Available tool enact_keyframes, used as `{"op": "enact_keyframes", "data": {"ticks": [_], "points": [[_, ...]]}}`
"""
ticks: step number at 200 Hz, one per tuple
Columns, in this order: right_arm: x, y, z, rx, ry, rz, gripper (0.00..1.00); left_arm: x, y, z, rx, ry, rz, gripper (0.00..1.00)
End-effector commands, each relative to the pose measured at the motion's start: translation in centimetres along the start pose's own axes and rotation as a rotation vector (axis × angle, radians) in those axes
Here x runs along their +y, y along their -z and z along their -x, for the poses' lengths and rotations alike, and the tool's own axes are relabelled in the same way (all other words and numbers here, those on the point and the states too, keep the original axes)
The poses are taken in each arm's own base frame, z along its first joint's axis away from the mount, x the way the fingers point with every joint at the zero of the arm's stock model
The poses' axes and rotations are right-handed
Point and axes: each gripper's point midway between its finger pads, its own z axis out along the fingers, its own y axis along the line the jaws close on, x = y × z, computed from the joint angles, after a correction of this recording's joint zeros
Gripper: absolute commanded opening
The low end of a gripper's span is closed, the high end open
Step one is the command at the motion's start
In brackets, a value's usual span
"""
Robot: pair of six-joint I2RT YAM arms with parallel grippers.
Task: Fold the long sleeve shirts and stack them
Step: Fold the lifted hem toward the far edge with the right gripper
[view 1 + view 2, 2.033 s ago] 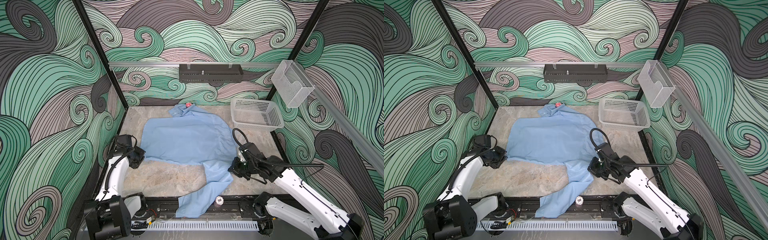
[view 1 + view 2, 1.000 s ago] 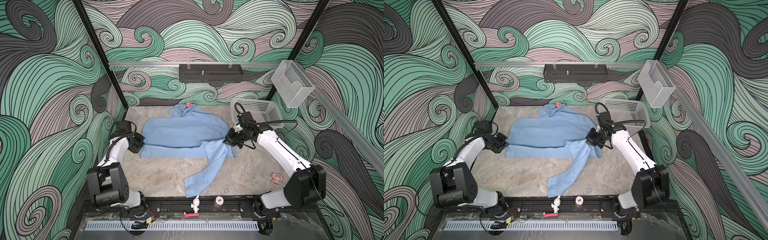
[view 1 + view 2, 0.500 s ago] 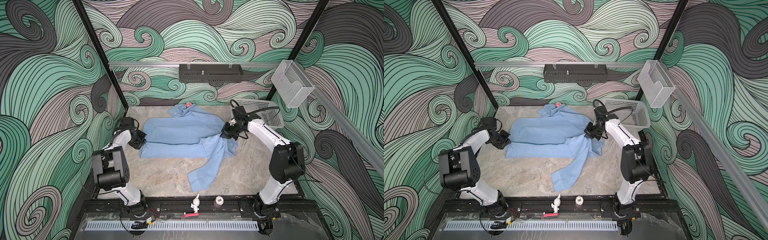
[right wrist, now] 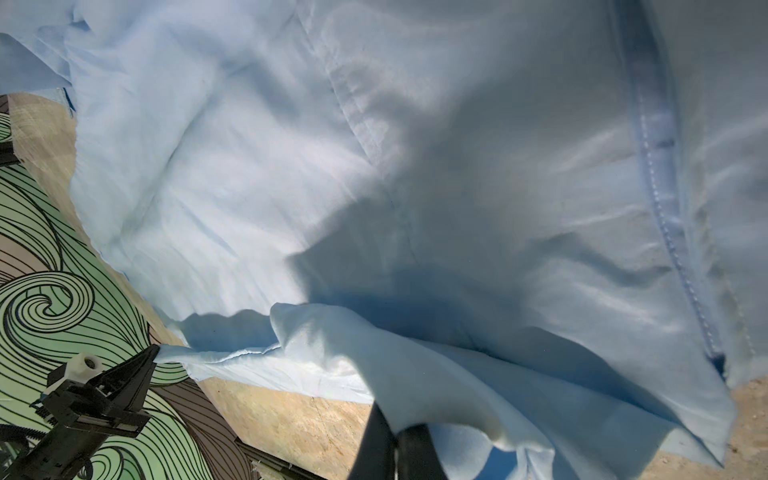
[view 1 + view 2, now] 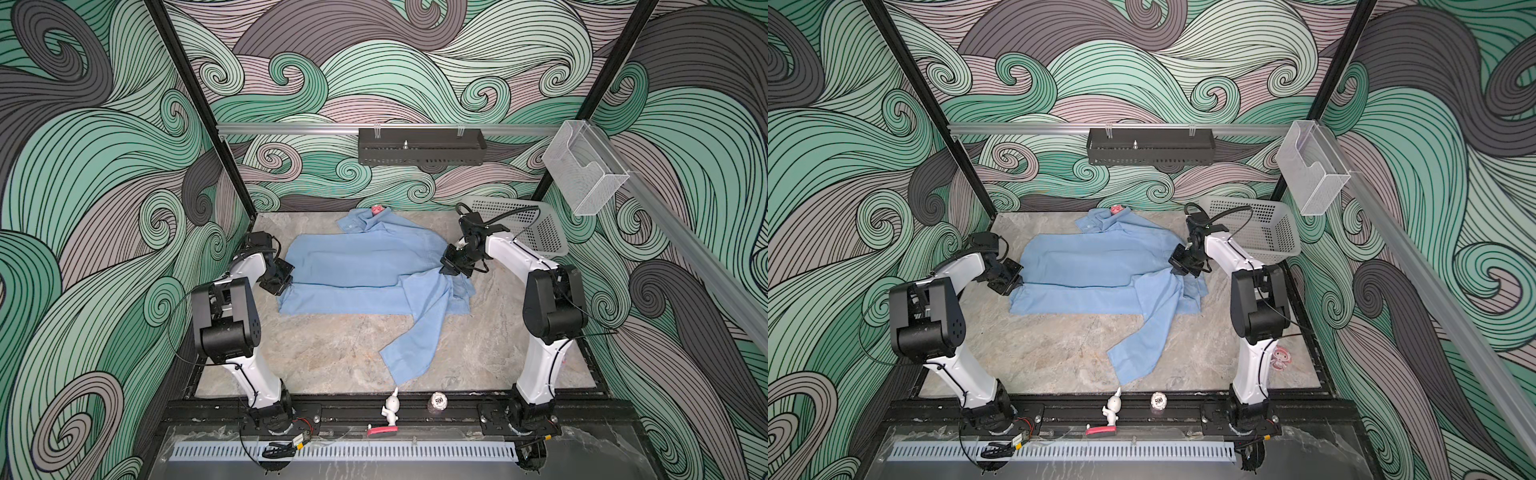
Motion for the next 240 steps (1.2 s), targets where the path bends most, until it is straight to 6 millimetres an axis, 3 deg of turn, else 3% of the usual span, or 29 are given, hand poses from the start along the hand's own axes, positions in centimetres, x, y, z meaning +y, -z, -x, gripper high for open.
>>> {"op": "enact_keyframes", "data": {"ticks": [1, 43, 70, 86, 97, 124, 141, 159, 177, 193, 213, 240], "points": [[0.4, 0.6, 1.3, -0.046, 0.044, -0.008, 0.0, -0.2, 0.0, 0.6, -0.022, -0.001, 0.021, 0.0], [2.0, 0.6, 2.8, -0.088, 0.158, 0.013, 0.0, -0.4, -0.3, 0.6, -0.015, 0.001, 0.014, 0.0], [1.8, -0.3, 3.9, -0.114, 0.188, -0.002, 0.0, -0.5, -0.6, 0.6, -0.012, 0.004, 0.016, 0.0], [1.5, -1.1, 4.4, -0.116, 0.194, -0.014, 0.04, -0.5, -0.8, 0.6, -0.009, 0.005, 0.017, 0.0], [1.2, -1.7, 4.6, -0.112, 0.195, -0.026, 0.13, -0.6, -0.8, 0.6, -0.009, 0.005, 0.015, 0.0], [0.8, -2.3, 5.2, -0.118, 0.2, -0.049, 0.32, -1.0, -0.4, 0.7, -0.011, 0.003, 0.006, 0.21], [0.9, -1.2, 5.4, -0.152, 0.203, -0.061, 0.44, -1.6, 1.1, 1.0, -0.036, -0.006, -0.021, 0.38], [1.0, 0.9, 5.3, -0.195, 0.206, -0.081, 0.54, -2.1, 3.5, 1.3, -0.078, -0.026, -0.036, 0.48], [0.6, 3.1, 4.4, -0.227, 0.198, -0.102, 0.59, -2.5, 6.3, 1.4, -0.124, -0.054, -0.05, 0.53], [-0.2, 4.3, 2.9, -0.23, 0.171, -0.11, 0.61, -2.6, 7.1, 0.7, -0.114, -0.071, -0.081, 0.53], [-1.7, 3.9, 0.3, -0.176, 0.13, -0.106, 0.56, -2.3, 5.4, -1.3, -0.039, -0.096, -0.09, 0.45], [-3.5, 1.7, -2.6, -0.069, 0.078, -0.092, 0.4, -2.0, 1.6, -4.9, 0.097, -0.127, -0.071, 0.32]]}}
